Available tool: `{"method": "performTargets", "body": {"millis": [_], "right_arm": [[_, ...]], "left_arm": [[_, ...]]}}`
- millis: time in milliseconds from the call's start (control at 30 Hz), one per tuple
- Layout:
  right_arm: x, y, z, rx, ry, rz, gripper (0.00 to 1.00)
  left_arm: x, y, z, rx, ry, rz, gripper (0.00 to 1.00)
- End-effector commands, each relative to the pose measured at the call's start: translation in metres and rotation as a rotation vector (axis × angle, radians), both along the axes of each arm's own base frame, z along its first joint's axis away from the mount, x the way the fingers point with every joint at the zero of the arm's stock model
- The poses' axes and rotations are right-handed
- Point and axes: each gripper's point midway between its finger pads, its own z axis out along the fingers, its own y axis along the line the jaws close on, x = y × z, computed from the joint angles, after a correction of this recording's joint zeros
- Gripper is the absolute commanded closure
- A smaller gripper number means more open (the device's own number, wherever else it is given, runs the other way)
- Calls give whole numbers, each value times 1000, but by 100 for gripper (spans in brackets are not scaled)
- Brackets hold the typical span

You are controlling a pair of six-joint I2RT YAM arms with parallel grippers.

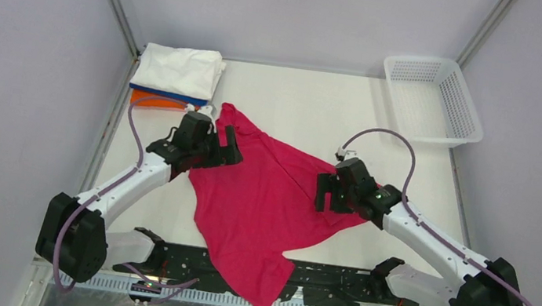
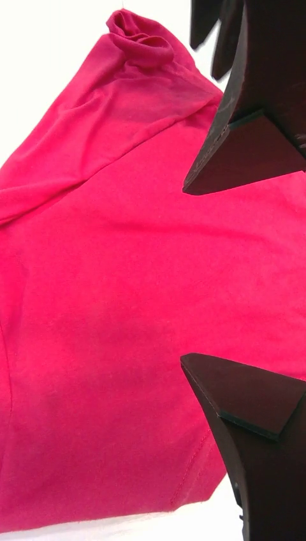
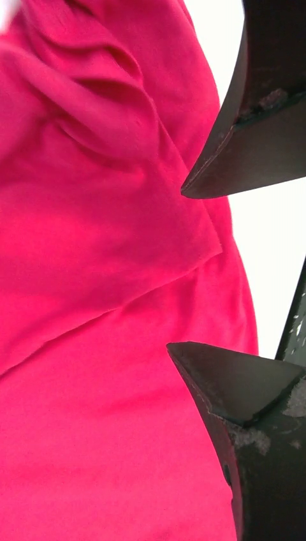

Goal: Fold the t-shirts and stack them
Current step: Flatten out the tshirt

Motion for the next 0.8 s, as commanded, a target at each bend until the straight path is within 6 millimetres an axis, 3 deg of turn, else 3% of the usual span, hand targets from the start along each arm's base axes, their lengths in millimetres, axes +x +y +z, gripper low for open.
{"method": "performTargets", "body": {"millis": [0, 67, 233, 433, 600, 767], "right_arm": [[-27, 5, -27, -64, 99, 41, 14], [-30, 8, -36, -84, 123, 55, 19], [-29, 7, -50, -139, 164, 55, 34], [-26, -5, -61, -219, 178, 14, 50], [-9, -11, -55, -265, 120, -48, 76], [7, -6, -38, -261, 59, -55, 83]], "left_arm": [[5, -17, 3, -96, -32, -5, 0], [0, -22, -10, -115, -8, -27, 0], [-7, -14, -38, -59, 73, 1, 0], [-8, -6, -52, -19, 99, 31, 0], [-9, -2, -64, 10, 133, 49, 0], [-11, 4, -76, 52, 180, 70, 0]]}}
